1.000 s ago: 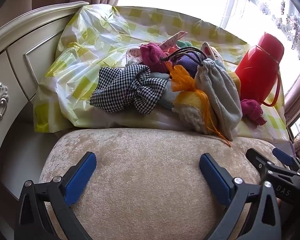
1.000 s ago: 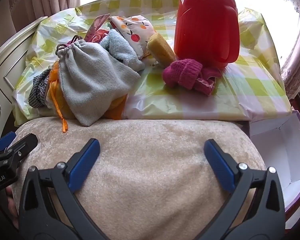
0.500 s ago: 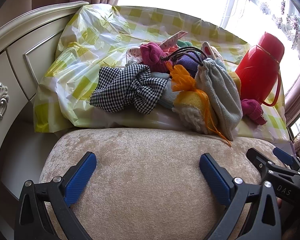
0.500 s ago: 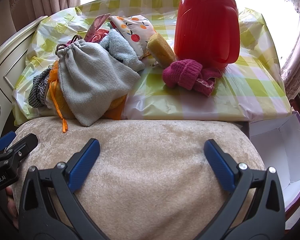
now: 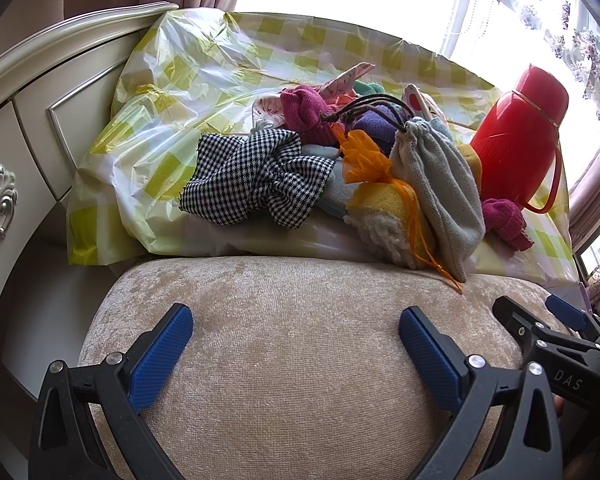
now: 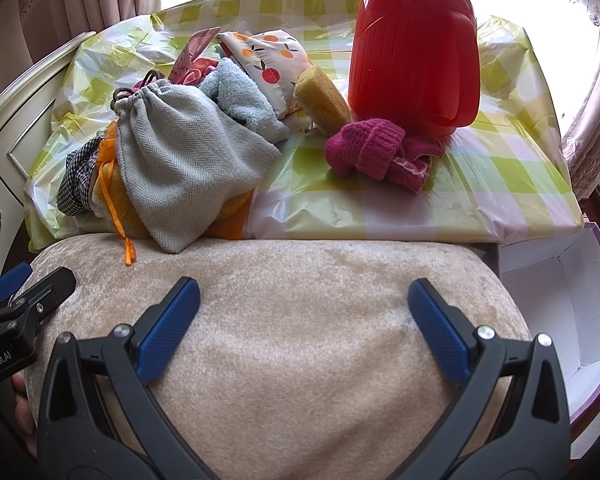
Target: Organize soft objects
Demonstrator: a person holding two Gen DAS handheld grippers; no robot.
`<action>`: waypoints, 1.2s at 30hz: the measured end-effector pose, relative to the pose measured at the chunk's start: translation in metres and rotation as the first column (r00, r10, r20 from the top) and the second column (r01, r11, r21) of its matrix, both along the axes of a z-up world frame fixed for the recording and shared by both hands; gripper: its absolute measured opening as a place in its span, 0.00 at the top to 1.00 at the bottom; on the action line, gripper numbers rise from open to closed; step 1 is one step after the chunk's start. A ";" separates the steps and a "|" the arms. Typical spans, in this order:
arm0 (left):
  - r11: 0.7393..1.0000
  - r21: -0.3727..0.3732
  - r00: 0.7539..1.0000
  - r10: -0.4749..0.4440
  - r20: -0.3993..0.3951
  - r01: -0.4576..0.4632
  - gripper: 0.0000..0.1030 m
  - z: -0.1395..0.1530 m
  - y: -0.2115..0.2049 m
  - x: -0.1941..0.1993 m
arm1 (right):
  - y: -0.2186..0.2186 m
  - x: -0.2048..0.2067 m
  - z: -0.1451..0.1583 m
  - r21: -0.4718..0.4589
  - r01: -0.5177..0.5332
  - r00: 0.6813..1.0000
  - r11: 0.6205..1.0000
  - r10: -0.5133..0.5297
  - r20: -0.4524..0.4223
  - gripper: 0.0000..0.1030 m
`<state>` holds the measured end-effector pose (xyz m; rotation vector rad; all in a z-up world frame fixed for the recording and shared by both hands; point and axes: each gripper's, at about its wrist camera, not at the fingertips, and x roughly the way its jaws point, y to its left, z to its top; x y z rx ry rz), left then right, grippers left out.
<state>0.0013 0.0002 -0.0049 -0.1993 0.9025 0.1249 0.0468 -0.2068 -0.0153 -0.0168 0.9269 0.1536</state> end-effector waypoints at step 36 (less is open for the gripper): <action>0.985 -0.107 0.991 0.130 -0.037 -0.133 0.16 0.011 0.056 0.093 | -0.049 0.081 0.020 0.009 0.044 0.994 0.999 -0.043 -0.103 0.00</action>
